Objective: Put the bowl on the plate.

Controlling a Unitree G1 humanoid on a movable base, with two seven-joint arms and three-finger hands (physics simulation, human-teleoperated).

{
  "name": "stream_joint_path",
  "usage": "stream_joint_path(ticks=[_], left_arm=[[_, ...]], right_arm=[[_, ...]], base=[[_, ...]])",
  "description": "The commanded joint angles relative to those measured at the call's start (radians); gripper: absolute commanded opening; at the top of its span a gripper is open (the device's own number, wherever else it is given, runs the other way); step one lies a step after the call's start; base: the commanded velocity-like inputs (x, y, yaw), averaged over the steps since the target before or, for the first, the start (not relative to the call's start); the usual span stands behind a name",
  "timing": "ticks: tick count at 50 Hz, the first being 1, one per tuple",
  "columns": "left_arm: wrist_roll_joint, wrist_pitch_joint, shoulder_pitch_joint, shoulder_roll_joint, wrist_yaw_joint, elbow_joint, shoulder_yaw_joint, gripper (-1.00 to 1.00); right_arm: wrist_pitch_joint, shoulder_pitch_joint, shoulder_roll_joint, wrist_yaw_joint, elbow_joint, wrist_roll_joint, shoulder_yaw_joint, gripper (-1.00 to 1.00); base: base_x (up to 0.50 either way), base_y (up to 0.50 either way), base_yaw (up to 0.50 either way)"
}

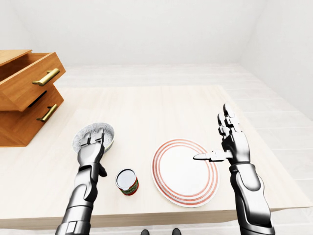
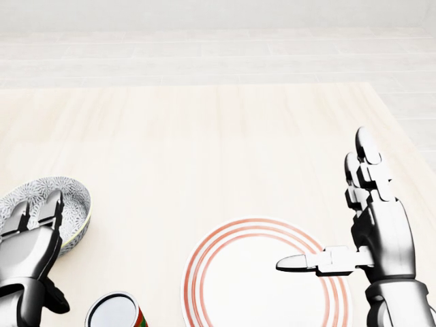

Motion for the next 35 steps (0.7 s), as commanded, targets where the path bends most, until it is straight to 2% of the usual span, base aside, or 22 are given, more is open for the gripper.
stream_joint_path(ticks=[1,18,21,22,23,25,28,32,35], left_arm=[[0.016,0.000,0.003,0.008,-0.008,0.005,0.000,1.00],[0.023,0.000,0.003,0.009,-0.008,0.012,0.003,1.00],[0.023,0.000,0.004,0.008,-0.010,0.006,0.003,0.44],[0.024,0.000,0.005,0.008,-0.010,0.003,0.003,0.42],[0.024,0.000,0.007,0.008,-0.013,-0.001,0.003,0.06],[0.025,0.000,0.009,0.007,-0.013,-0.004,0.003,-0.35],[0.026,0.000,0.009,0.007,-0.012,-0.002,0.003,-0.42],[0.025,0.000,0.010,0.007,-0.013,-0.006,0.005,-0.63],[0.026,0.000,0.012,0.006,-0.015,-0.009,0.005,-0.65]], right_arm=[[0.000,0.001,0.001,-0.002,-0.004,-0.006,0.004,1.00],[0.000,0.002,0.002,0.000,-0.003,-0.007,0.003,1.00],[0.000,0.001,0.002,0.000,0.002,-0.008,0.003,1.00],[0.000,0.001,0.002,0.000,0.002,-0.007,0.003,1.00],[0.000,0.001,0.002,0.000,0.003,-0.007,0.003,1.00],[0.000,0.002,0.002,0.001,0.004,-0.007,0.003,1.00],[0.000,0.000,0.001,0.001,0.007,-0.006,0.003,1.00],[0.000,0.001,0.001,0.001,0.010,-0.006,0.003,1.00],[0.000,0.002,0.001,0.002,0.011,-0.007,0.004,1.00]], base=[[0.00,0.00,0.00],[0.00,0.00,0.00],[0.00,0.00,0.00],[0.00,0.00,0.00],[0.00,0.00,0.00],[0.00,0.00,0.00],[0.00,0.00,0.00],[0.00,0.00,0.00],[0.00,0.00,0.00]])
